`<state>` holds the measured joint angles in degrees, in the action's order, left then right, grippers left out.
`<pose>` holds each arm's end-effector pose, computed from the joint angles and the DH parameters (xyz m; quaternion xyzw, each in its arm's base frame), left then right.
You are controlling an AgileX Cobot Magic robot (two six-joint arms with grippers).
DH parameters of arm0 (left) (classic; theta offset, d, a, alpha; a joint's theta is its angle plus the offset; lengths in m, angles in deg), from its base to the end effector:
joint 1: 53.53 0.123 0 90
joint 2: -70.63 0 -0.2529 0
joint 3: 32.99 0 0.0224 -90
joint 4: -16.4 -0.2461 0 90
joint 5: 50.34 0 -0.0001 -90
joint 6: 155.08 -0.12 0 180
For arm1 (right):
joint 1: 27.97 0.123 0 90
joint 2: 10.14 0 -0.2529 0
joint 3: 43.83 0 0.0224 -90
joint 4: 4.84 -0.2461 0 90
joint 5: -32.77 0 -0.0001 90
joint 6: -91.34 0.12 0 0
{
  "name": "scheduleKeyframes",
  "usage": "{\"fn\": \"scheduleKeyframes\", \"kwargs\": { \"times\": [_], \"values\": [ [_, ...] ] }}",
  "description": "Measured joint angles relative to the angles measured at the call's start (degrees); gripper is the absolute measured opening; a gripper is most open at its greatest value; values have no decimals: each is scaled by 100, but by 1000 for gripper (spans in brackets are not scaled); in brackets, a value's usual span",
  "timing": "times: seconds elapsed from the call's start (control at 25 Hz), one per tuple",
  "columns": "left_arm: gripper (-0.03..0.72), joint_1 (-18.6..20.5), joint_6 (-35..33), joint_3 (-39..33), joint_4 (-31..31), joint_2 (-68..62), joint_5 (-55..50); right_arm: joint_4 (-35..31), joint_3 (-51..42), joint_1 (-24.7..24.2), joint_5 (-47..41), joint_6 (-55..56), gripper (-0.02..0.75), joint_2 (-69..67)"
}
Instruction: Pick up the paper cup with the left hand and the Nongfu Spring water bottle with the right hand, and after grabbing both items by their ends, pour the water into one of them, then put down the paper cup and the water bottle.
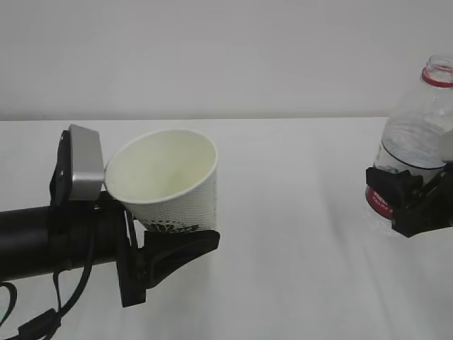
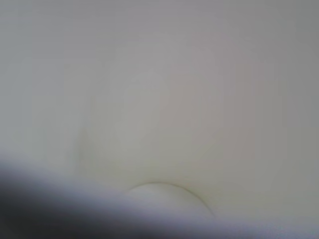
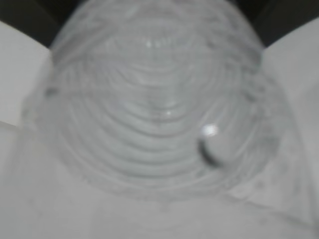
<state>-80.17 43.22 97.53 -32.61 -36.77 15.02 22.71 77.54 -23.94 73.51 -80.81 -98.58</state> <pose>0.2119 -0.1984 0.1288 0.4333 0.6220 -0.3807 0.5295 0.2502 0.0539 0.1428 -0.2115 0.7848 0.0764 0.5775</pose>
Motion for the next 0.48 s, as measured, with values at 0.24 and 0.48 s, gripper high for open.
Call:
{"fn": "scheduleKeyframes", "kwargs": {
  "times": [0.24,0.48],
  "values": [
    [541,-331,186,157,-13,-55,-95,81,0,0,38,13,477,0],
    [540,-618,207,170,-13,-82,-469,291,0,0,62,206,477,0]
  ]
}}
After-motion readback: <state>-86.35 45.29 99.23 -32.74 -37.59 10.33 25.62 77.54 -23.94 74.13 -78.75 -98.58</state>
